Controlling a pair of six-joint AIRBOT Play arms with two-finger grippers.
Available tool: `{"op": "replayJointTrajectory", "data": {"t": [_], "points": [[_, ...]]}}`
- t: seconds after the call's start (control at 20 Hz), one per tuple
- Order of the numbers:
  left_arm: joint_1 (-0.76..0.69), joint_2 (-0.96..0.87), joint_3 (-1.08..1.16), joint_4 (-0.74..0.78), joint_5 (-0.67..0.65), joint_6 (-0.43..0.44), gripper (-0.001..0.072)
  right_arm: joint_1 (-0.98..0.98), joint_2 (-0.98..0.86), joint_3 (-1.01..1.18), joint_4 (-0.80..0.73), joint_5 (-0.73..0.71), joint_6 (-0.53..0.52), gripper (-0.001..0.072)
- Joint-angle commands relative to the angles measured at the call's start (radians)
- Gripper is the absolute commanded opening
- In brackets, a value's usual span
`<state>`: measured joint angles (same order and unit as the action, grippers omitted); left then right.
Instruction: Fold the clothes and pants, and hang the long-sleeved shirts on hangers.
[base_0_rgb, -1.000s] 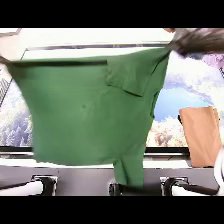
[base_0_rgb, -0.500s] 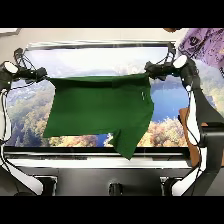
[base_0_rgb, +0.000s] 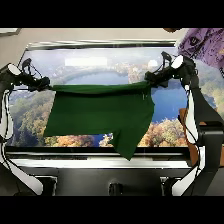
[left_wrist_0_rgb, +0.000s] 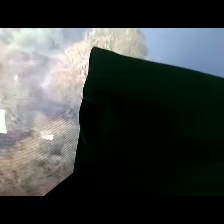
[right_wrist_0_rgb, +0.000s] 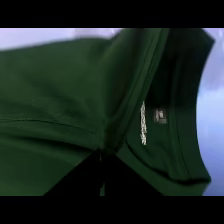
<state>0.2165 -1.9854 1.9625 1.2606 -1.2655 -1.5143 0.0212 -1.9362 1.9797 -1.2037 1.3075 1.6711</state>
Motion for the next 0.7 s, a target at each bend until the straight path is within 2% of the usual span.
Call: {"op": "replayJointTrajectory", "data": {"t": [0.0, 0.4, 0.45, 0.5, 0.55, 0.6, 0.65], "points": [[0.000, -0.003, 0.001, 0.038, -0.163, 0.000, 0.0018, 0.001, -0.002, -0.001, -0.064, 0.173, 0.021, 0.0024], [-0.020, -0.033, 0.001, 0.038, -0.186, 0.000, 0.0030, 0.043, -0.089, -0.002, -0.115, 0.185, 0.039, 0.0024], [-0.026, -0.037, 0.001, 0.039, -0.185, 0.000, 0.0096, 0.046, -0.098, -0.002, -0.134, 0.188, 0.047, 0.0024], [-0.031, -0.040, 0.001, 0.038, -0.183, -0.001, 0.0234, 0.047, -0.101, -0.002, -0.136, 0.190, 0.047, 0.0025], [-0.031, -0.041, 0.001, 0.037, -0.183, -0.004, 0.0472, 0.047, -0.101, -0.002, -0.137, 0.190, 0.047, 0.0059], [-0.031, -0.039, 0.001, 0.038, -0.185, -0.009, 0.0673, 0.047, -0.098, -0.002, -0.135, 0.196, 0.047, 0.0184], [-0.027, -0.032, 0.001, 0.039, -0.188, -0.015, 0.0698, 0.047, -0.095, 0.001, -0.136, 0.216, 0.047, 0.0317]]}}
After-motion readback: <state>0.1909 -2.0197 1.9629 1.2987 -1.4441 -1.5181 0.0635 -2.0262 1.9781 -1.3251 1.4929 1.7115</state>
